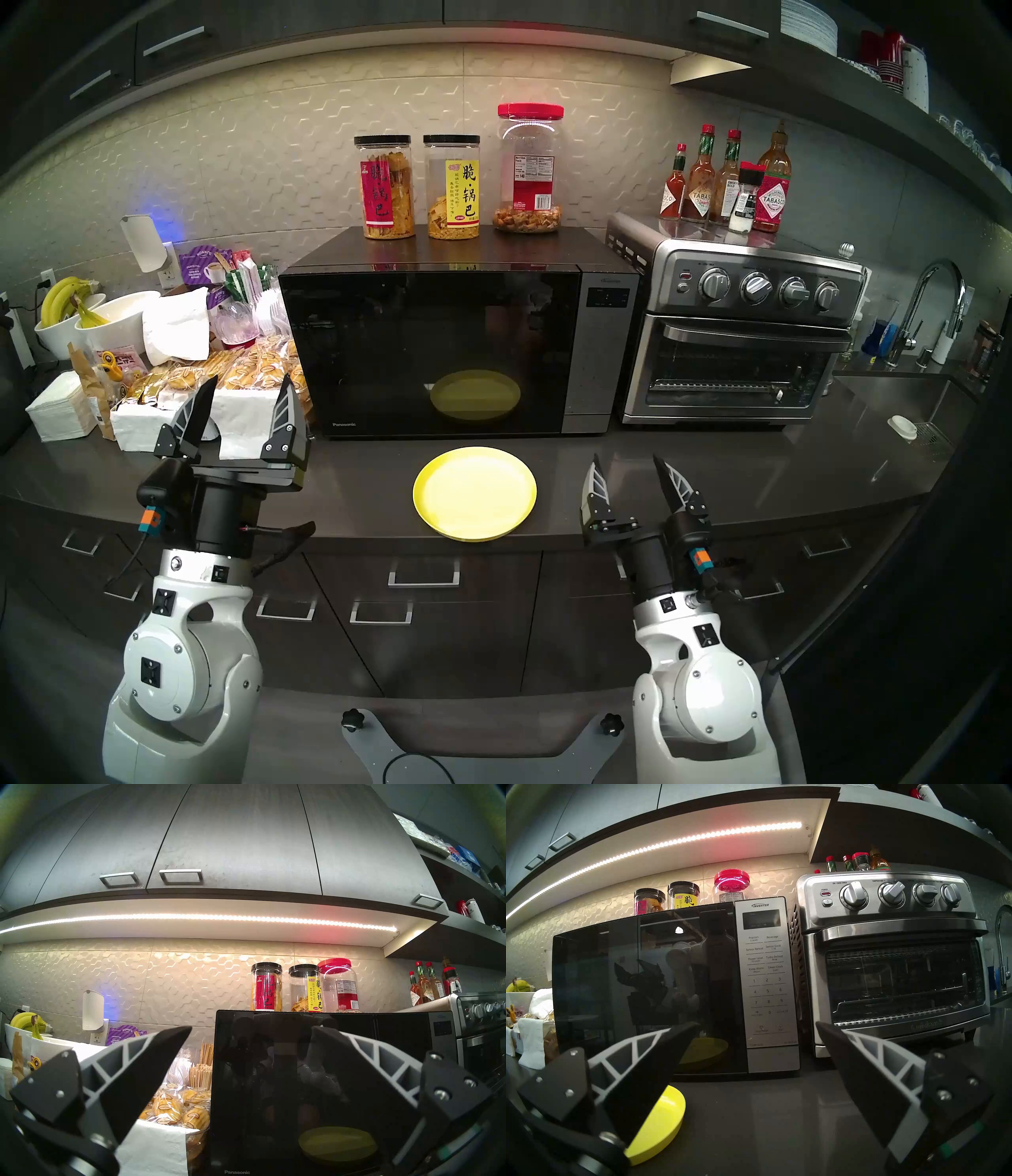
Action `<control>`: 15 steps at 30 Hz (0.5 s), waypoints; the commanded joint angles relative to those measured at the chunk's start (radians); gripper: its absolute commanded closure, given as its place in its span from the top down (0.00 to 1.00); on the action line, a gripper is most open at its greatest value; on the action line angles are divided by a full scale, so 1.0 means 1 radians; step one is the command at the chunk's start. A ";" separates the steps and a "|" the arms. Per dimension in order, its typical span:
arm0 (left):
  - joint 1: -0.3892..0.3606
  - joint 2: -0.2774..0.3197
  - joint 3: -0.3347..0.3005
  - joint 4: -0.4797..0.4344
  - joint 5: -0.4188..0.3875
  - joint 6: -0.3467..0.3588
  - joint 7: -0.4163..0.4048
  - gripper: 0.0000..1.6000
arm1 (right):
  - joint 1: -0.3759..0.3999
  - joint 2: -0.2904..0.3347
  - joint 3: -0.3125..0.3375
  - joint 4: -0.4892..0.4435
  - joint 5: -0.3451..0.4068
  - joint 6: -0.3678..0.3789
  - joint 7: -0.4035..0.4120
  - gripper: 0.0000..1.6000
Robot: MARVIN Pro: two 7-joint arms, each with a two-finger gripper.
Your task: Open the microwave, put the plate inside, and close the door
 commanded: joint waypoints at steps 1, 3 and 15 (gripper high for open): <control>0.001 -0.001 -0.001 -0.017 0.001 -0.002 0.001 1.00 | 0.002 -0.002 -0.001 -0.019 0.000 -0.002 -0.001 1.00; 0.001 -0.001 -0.001 -0.017 0.001 -0.002 0.001 1.00 | 0.002 -0.001 -0.001 -0.019 0.000 -0.002 -0.002 1.00; 0.001 -0.001 -0.001 -0.017 0.001 -0.002 0.000 1.00 | 0.002 0.000 -0.001 -0.019 0.000 -0.002 -0.002 1.00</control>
